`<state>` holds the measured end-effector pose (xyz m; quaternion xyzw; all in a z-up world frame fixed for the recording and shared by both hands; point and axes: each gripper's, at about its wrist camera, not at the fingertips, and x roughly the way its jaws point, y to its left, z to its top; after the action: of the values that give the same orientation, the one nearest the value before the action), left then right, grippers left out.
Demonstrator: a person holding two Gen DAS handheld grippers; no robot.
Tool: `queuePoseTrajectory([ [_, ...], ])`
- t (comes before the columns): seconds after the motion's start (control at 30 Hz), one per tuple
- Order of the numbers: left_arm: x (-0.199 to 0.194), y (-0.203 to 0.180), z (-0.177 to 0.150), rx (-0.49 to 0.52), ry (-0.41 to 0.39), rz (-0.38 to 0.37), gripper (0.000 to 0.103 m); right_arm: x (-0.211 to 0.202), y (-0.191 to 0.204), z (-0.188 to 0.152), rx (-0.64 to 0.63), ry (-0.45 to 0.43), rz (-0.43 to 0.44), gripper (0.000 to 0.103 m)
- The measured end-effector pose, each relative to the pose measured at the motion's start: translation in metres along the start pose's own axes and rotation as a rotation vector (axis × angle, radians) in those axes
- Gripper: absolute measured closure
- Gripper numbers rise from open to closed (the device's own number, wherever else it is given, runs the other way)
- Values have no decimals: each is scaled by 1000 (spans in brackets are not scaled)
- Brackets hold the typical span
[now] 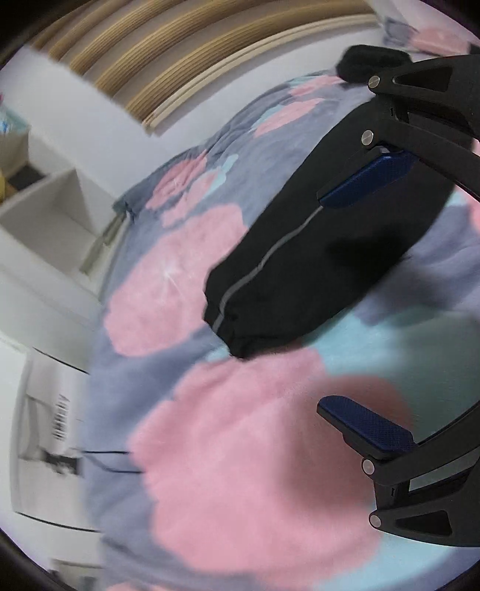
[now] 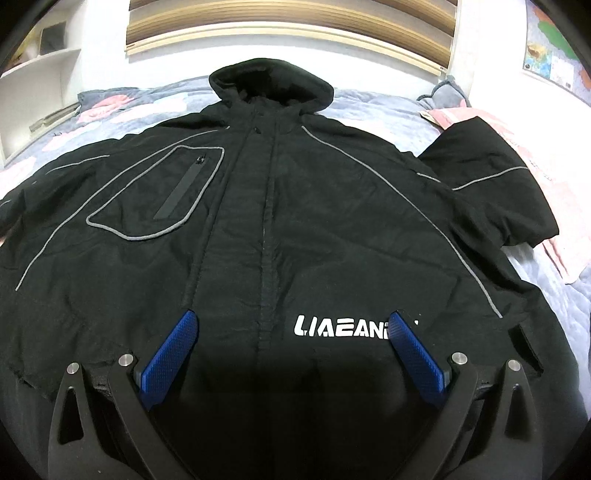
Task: Fold large clothes
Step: 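Grasp the sleeve cuff nearest the left tool and lift it, then carry the held sleeve across the jacket body with the left tool and release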
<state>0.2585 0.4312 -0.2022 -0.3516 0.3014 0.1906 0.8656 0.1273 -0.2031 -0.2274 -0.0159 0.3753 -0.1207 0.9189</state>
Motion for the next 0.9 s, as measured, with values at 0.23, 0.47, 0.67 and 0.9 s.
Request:
queuePoseTrajectory([
  [0.23,35,-20,-1,121,27,-11,71,2,2,0,-7,0,-6,0],
  [0.47,-17,-76,-16,352,-113,-112,85,2,2,-1,-5,-4,-4,0],
  [0.67,-98,-176,-62,625,-197,-353,86,2,3,0,-3,-7,-1,0],
  [0.9,-119,-297,-172,955,-74,-556,86,1,1,0,3,-11,7,0],
])
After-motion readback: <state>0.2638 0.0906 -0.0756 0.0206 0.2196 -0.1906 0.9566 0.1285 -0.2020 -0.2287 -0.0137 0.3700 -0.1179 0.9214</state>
